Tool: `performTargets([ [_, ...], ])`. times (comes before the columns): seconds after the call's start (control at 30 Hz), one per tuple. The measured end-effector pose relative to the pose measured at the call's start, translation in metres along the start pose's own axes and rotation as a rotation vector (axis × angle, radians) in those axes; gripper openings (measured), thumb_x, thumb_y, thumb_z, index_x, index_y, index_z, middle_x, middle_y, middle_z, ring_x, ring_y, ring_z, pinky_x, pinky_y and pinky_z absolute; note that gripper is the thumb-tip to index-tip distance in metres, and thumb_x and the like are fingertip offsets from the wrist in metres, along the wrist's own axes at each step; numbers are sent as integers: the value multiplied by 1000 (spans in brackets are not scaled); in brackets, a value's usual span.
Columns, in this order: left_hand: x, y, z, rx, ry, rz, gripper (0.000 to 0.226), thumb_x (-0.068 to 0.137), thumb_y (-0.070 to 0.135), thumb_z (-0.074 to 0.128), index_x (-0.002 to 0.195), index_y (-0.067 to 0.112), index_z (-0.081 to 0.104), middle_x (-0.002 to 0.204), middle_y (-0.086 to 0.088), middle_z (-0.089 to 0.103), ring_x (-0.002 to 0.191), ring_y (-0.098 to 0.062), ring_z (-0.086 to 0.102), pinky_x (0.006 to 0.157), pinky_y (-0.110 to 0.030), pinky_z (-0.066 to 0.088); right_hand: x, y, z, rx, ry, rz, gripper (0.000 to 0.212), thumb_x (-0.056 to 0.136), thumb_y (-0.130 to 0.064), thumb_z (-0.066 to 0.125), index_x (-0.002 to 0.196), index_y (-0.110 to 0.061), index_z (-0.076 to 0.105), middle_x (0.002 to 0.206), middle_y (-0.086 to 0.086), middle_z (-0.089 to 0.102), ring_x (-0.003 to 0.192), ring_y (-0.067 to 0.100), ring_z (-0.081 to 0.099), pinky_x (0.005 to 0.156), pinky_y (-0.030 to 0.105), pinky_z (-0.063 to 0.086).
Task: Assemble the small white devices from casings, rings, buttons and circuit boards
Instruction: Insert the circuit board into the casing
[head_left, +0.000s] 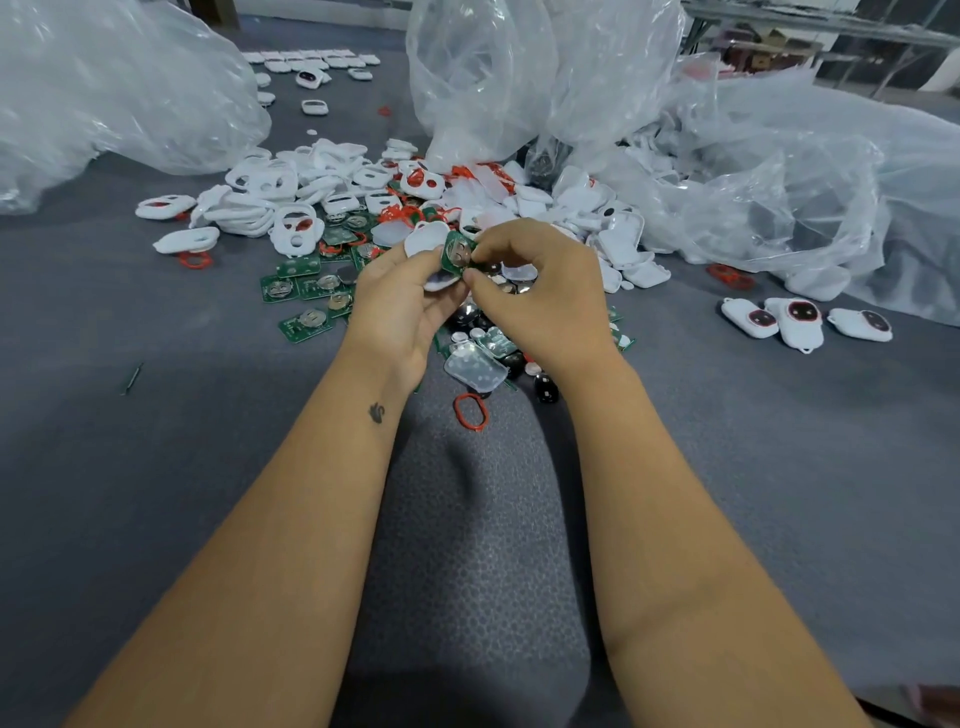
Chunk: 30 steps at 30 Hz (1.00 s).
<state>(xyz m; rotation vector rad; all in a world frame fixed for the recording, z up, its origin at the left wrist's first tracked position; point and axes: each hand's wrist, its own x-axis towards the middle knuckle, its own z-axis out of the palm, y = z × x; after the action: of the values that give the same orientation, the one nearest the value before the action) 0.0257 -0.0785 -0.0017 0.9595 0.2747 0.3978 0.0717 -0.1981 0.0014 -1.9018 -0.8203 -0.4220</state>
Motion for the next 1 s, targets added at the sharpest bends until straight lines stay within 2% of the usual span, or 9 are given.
performTargets([
  [0.27, 3, 0, -2, 23, 18, -12, 23, 91, -3, 50, 76, 10, 59, 60, -1, 66, 60, -13, 65, 64, -29, 58, 1, -3, -6, 42, -23, 74, 18, 73, -6, 74, 91, -9, 70, 91, -2, 70, 87, 5, 62, 82, 15, 49],
  [0.4, 2, -2, 0, 47, -14, -2, 19, 92, 0, 54, 85, 14, 63, 71, 1, 68, 67, -10, 66, 66, -24, 56, 0, -5, -6, -4, 9, 94, 16, 75, -8, 72, 90, -10, 68, 88, -3, 67, 82, 10, 62, 80, 29, 52],
  [0.5, 4, -3, 0, 30, -9, 7, 18, 93, -2, 54, 87, 13, 61, 70, 2, 71, 69, -10, 69, 67, -23, 56, 1, -9, -6, 48, 66, 118, 24, 75, -12, 74, 97, -14, 65, 88, -11, 64, 75, 0, 57, 77, 22, 52],
  [0.6, 4, -4, 0, 13, 8, 0, 16, 93, -4, 53, 89, 9, 59, 74, -3, 72, 71, -14, 72, 68, -26, 58, 2, -7, -6, 48, 86, 155, 34, 75, -14, 76, 108, -15, 67, 92, -9, 63, 76, -3, 55, 77, 16, 50],
  [0.7, 5, -3, -3, -16, 7, 2, 20, 94, -5, 53, 96, 14, 58, 84, -6, 69, 70, -15, 71, 66, -28, 58, 1, -6, -6, -2, 54, 118, 32, 75, -13, 75, 106, -12, 69, 97, -5, 65, 80, 4, 58, 78, 19, 49],
  [0.8, 7, -2, -4, -44, 14, -31, 20, 95, 0, 52, 103, 16, 61, 80, -5, 70, 70, -16, 71, 65, -28, 58, 1, -5, -4, -56, 4, 52, 30, 73, -9, 73, 103, -11, 70, 96, -1, 65, 81, 12, 57, 79, 23, 49],
  [0.87, 9, -2, -4, -116, 23, -84, 13, 97, 7, 50, 102, 11, 62, 77, -6, 71, 69, -17, 70, 64, -28, 58, 2, -4, -3, -114, -27, 15, 30, 73, -9, 73, 103, -11, 70, 93, -4, 60, 77, 9, 54, 76, 15, 45],
  [0.93, 9, -2, -3, -168, 4, -119, 17, 97, 10, 47, 99, 6, 63, 78, -8, 71, 71, -18, 70, 64, -28, 57, 3, -2, -2, -157, -49, -15, 30, 73, -9, 73, 103, -11, 71, 92, -5, 57, 76, 5, 50, 73, 7, 40],
  [1.0, 10, -3, -4, -169, -21, -123, 20, 96, 10, 45, 99, 4, 64, 84, -11, 71, 77, -20, 70, 67, -28, 58, 3, -2, -1, -177, -70, -28, 28, 74, -9, 72, 102, -12, 72, 92, -5, 57, 78, 3, 49, 73, 11, 42],
])
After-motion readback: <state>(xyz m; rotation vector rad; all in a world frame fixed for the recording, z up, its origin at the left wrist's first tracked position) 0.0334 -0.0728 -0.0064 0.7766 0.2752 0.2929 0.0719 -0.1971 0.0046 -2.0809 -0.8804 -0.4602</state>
